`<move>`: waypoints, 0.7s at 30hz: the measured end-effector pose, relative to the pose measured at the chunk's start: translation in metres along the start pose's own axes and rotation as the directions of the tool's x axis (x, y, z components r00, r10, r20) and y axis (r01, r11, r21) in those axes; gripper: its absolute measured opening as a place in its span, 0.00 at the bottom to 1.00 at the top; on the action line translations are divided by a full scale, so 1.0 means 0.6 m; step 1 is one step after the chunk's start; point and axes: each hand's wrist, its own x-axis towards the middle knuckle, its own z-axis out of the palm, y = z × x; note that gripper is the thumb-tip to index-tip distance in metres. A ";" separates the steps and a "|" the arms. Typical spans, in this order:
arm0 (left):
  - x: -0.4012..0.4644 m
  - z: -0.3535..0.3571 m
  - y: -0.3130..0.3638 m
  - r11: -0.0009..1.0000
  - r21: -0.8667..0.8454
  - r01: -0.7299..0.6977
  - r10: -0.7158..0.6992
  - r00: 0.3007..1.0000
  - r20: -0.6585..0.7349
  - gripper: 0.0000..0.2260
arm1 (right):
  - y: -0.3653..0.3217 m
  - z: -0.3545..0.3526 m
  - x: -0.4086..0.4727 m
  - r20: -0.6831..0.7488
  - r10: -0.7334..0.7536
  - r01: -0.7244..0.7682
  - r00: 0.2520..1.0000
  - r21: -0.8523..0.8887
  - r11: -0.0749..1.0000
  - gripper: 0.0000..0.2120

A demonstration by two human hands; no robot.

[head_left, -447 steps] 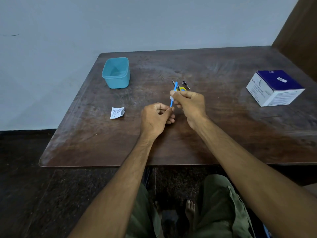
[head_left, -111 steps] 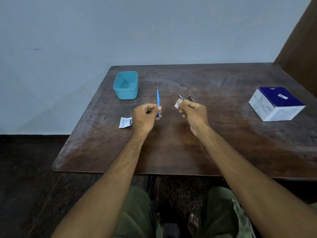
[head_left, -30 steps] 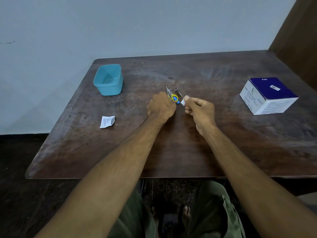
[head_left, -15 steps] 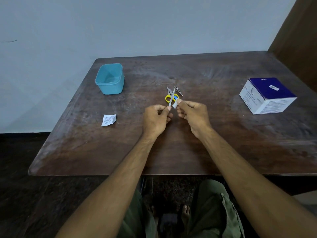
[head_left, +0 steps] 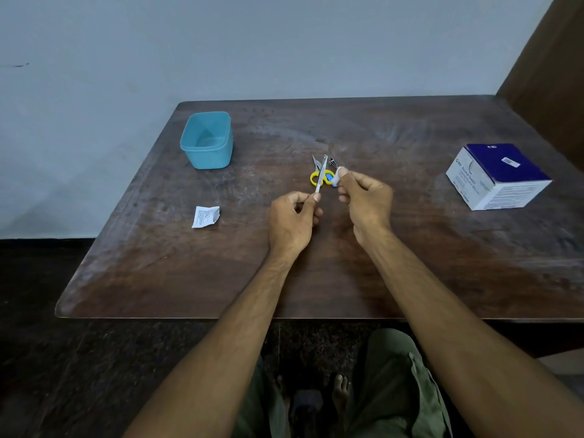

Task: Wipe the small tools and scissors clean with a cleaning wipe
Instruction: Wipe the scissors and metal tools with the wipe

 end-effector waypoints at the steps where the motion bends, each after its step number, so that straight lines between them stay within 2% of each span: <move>1: 0.000 0.000 0.001 1.000 0.002 -0.004 0.004 1.000 0.001 0.09 | 0.002 0.001 0.000 0.013 -0.006 0.007 1.000 -0.020 1.000 0.10; 5: 0.001 -0.001 -0.001 1.000 0.005 -0.014 0.014 1.000 0.021 0.09 | 0.009 0.013 -0.009 0.049 -0.013 0.016 0.999 -0.074 0.997 0.09; 9: 0.001 -0.003 -0.003 0.999 0.015 -0.036 0.035 0.998 0.045 0.10 | 0.013 0.027 -0.017 0.085 0.006 -0.002 0.996 -0.052 0.999 0.07; 17: 0.003 -0.005 -0.007 0.997 0.028 -0.073 0.072 0.996 0.058 0.10 | -0.005 0.041 0.006 -0.020 0.007 -0.008 1.000 -0.067 0.998 0.06; 21: 0.003 -0.006 -0.006 0.996 0.001 -0.087 0.087 0.995 0.054 0.11 | 0.013 0.039 -0.011 0.066 0.073 -0.070 0.995 -0.054 0.996 0.08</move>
